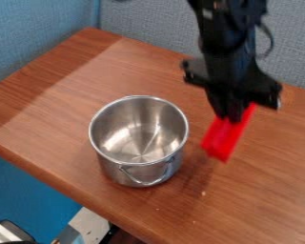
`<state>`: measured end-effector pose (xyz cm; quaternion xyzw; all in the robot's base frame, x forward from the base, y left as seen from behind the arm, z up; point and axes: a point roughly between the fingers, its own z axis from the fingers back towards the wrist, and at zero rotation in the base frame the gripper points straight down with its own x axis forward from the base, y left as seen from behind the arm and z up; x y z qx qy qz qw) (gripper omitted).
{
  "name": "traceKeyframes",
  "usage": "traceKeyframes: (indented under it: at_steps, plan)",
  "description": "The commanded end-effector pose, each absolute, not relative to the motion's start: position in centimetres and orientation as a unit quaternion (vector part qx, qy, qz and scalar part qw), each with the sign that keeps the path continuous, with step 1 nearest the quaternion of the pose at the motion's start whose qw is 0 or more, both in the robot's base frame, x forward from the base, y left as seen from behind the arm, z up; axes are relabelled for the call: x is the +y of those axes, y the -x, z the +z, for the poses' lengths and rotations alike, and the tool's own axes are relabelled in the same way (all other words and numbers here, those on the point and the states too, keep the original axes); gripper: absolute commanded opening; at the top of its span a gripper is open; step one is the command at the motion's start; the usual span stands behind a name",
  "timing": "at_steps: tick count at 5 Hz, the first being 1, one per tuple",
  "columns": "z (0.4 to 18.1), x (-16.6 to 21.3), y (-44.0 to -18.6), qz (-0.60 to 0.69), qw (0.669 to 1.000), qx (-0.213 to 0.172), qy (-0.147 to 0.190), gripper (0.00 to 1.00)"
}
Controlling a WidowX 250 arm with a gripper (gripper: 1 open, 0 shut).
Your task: Move the red object from the metal pot to the table
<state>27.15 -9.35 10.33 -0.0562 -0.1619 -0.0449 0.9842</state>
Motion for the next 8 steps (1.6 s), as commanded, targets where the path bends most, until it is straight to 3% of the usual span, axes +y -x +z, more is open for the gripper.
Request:
traceKeyframes:
  at_steps: [1, 4, 5, 6, 8]
  plan:
    - [8.2, -10.1, -27.0, -0.063, 0.984, -0.157, 0.050, 0.00]
    - [3.9, -9.7, -26.3, -0.066, 0.990, -0.117, 0.043, 0.00]
    - [3.5, -9.4, -25.8, -0.064, 0.991, -0.109, 0.038, 1.00]
    - [3.2, -9.1, -25.2, -0.066, 0.992, -0.101, 0.033, 0.00]
    - [2.6, -8.4, -24.1, -0.066, 0.994, -0.085, 0.023, 0.00]
